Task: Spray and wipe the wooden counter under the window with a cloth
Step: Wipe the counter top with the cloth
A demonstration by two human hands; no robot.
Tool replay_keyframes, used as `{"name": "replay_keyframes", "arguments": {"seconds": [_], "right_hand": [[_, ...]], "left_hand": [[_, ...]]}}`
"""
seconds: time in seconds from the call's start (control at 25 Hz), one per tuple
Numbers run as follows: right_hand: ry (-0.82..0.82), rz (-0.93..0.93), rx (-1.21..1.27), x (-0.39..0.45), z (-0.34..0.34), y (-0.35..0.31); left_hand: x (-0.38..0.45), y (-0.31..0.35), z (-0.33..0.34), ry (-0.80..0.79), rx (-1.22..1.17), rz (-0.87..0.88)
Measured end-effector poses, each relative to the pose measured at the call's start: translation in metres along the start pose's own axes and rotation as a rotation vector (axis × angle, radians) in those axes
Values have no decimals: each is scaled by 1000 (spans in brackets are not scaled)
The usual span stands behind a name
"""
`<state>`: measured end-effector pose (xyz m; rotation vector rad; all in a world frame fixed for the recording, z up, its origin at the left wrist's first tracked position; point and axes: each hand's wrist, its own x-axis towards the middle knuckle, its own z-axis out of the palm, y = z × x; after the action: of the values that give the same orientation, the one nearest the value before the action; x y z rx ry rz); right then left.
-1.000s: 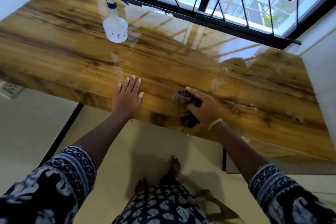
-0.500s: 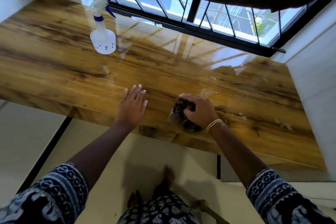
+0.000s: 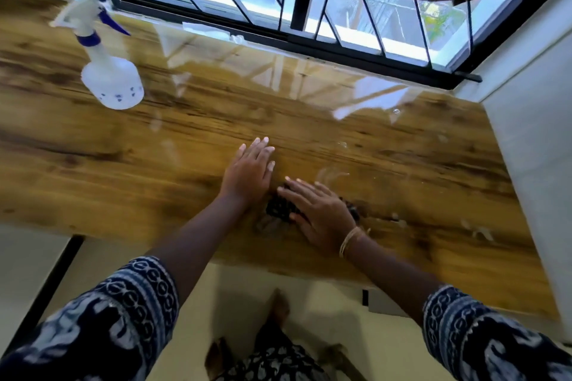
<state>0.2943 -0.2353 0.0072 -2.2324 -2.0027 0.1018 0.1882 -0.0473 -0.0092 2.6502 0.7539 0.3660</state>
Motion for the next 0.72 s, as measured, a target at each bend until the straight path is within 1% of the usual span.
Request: {"name": "replay_keyframes", "arguments": {"seconds": [0.12, 0.32, 0.4, 0.48, 0.6, 0.64, 0.68, 0.72], "right_hand": [[29, 91, -33, 48, -8, 70], [54, 175, -114, 136, -22, 181], [75, 269, -114, 166, -31, 221], [84, 416, -57, 197, -39, 257], [83, 663, 43, 229, -42, 288], [104, 699, 67, 233, -43, 287], [125, 697, 89, 232, -43, 280], [141, 645, 110, 226, -43, 267]], "left_hand": [[52, 3, 12, -5, -11, -57], [126, 11, 28, -27, 37, -120], [142, 11, 30, -22, 70, -126], [151, 5, 29, -15, 84, -117], [156, 1, 32, -1, 84, -120], [157, 1, 32, 7, 82, -121], [156, 2, 32, 13, 80, -120], [156, 2, 31, 18, 80, -120]]}}
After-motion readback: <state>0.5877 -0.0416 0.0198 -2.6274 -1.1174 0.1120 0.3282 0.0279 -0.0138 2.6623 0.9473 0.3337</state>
